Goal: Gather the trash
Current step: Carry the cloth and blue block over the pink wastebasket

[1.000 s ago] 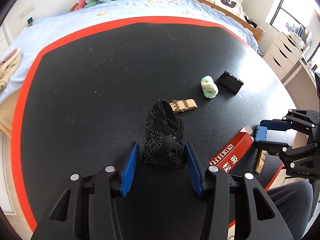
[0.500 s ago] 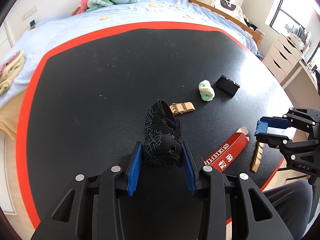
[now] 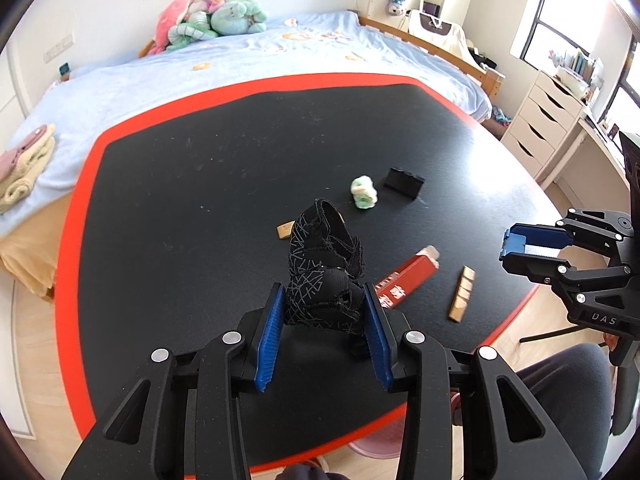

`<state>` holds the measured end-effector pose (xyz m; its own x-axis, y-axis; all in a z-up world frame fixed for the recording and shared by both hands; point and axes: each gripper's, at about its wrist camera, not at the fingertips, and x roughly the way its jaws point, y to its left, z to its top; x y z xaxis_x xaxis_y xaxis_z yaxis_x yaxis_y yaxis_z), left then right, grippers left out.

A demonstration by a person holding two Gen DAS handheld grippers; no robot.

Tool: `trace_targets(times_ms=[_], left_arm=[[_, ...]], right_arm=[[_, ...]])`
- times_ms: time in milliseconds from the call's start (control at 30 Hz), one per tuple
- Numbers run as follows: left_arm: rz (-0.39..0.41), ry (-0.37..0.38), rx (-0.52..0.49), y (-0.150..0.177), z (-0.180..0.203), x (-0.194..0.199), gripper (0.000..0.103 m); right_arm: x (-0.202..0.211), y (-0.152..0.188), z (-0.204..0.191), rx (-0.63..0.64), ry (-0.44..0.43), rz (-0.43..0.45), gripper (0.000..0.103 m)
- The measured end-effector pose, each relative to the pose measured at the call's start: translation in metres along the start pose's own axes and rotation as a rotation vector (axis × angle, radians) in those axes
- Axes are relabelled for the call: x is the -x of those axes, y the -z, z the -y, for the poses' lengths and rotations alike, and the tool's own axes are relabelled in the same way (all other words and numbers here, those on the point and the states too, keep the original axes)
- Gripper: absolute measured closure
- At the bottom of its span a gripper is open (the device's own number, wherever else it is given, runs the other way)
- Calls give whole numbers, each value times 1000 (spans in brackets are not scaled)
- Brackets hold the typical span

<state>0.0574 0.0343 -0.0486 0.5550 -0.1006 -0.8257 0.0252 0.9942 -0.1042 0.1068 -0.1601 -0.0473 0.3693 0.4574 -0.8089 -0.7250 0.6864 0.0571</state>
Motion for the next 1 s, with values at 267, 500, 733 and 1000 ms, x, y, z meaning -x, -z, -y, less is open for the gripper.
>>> trace_targets(times_ms=[267, 500, 733, 1000], left_arm=[[26, 32, -30, 25, 21, 25, 65], [30, 80, -47, 50, 40, 42, 65], [24, 114, -73, 72, 60, 53, 65], [-12, 133, -94, 97, 76, 54, 65]], right_arm=[[32, 20, -17, 3, -2, 34, 71], [52, 43, -32, 6, -4, 48, 71], [62, 73, -50, 8, -1, 25, 71], [63, 99, -60, 0, -17, -4, 71]])
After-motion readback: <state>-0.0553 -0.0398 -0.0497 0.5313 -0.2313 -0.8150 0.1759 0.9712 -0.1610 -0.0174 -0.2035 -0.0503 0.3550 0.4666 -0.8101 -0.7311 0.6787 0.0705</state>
